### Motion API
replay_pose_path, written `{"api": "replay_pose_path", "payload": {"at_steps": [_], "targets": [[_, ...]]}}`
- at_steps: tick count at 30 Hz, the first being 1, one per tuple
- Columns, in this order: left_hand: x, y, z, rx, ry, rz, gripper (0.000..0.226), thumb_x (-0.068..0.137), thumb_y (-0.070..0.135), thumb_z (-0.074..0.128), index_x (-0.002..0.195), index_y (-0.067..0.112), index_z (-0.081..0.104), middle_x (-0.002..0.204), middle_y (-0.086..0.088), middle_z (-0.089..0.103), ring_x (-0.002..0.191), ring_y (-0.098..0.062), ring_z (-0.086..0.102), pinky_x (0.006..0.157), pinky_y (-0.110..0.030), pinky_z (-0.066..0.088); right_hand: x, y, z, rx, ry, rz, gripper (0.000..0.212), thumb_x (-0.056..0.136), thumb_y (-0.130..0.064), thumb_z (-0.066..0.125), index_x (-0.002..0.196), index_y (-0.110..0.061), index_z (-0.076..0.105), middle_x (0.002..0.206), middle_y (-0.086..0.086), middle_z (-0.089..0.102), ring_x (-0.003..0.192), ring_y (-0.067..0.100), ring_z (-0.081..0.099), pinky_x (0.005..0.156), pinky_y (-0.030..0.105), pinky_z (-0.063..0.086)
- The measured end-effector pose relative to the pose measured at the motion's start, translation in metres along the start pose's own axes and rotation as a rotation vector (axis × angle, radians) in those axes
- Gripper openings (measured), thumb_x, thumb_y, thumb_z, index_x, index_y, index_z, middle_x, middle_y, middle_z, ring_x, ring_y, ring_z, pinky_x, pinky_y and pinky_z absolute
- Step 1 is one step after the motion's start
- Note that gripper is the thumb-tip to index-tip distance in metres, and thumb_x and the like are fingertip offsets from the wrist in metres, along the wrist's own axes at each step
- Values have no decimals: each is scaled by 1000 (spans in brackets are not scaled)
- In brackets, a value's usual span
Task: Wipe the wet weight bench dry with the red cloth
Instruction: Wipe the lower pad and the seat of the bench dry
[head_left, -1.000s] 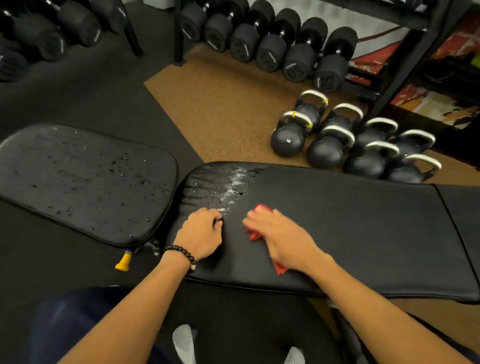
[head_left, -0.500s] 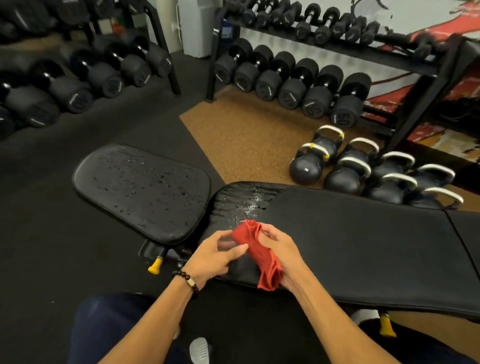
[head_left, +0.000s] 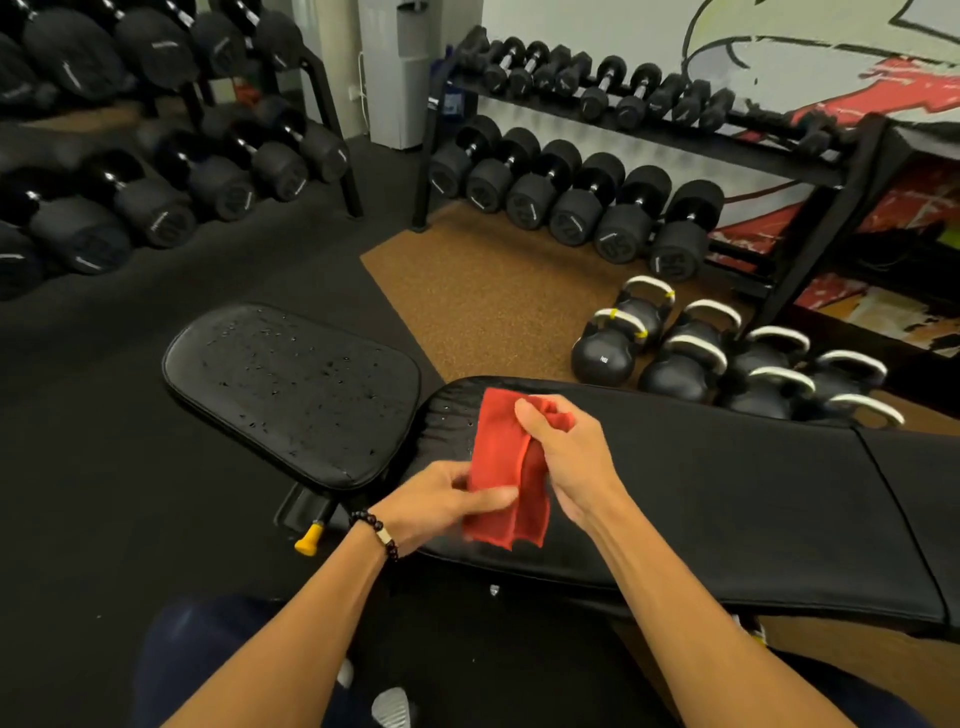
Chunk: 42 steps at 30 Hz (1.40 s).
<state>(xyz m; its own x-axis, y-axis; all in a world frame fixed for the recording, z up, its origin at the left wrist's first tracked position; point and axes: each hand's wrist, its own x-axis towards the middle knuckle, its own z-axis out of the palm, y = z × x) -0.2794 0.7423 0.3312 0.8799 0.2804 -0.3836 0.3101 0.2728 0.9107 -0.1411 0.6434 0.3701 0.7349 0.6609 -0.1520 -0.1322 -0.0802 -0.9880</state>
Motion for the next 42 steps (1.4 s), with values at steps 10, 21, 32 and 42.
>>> {"api": "replay_pose_path", "payload": {"at_steps": [10, 21, 32, 42], "targets": [[37, -16, -24, -458, 371, -2, 22, 80, 5, 77, 82, 14, 57, 87, -12, 66, 67, -19, 66, 56, -36, 57, 8, 35, -47, -126, 221, 301, 29, 80, -9, 77, 101, -18, 59, 92, 12, 70, 83, 30, 71, 78, 56, 60], [101, -18, -46, 484, 683, 129, 16, 80, 15, 79, 86, 18, 65, 83, 1, 69, 76, -12, 62, 64, -11, 44, 11, 52, -55, -1127, 6, 36, 30, 87, -52, 66, 79, -27, 54, 68, -8, 60, 75, 17, 59, 69, 38, 51], [72, -65, -64, 795, 626, 132, 11, 93, 30, 61, 101, 23, 61, 100, 2, 62, 94, -20, 60, 83, -42, 51, 62, 126, -1, -1582, -546, -553, 57, 100, -47, 26, 152, -27, 37, 162, -1, 30, 151, 24, 23, 118, 50, 27], [38, -100, -43, 574, 739, -70, 55, 100, 39, 49, 148, 14, 37, 151, -5, 35, 138, -23, 36, 113, -38, 33, 110, 135, 56, -1550, -357, -525, 47, 97, -32, 39, 142, -23, 47, 150, 3, 43, 142, 30, 33, 110, 50, 37]]}}
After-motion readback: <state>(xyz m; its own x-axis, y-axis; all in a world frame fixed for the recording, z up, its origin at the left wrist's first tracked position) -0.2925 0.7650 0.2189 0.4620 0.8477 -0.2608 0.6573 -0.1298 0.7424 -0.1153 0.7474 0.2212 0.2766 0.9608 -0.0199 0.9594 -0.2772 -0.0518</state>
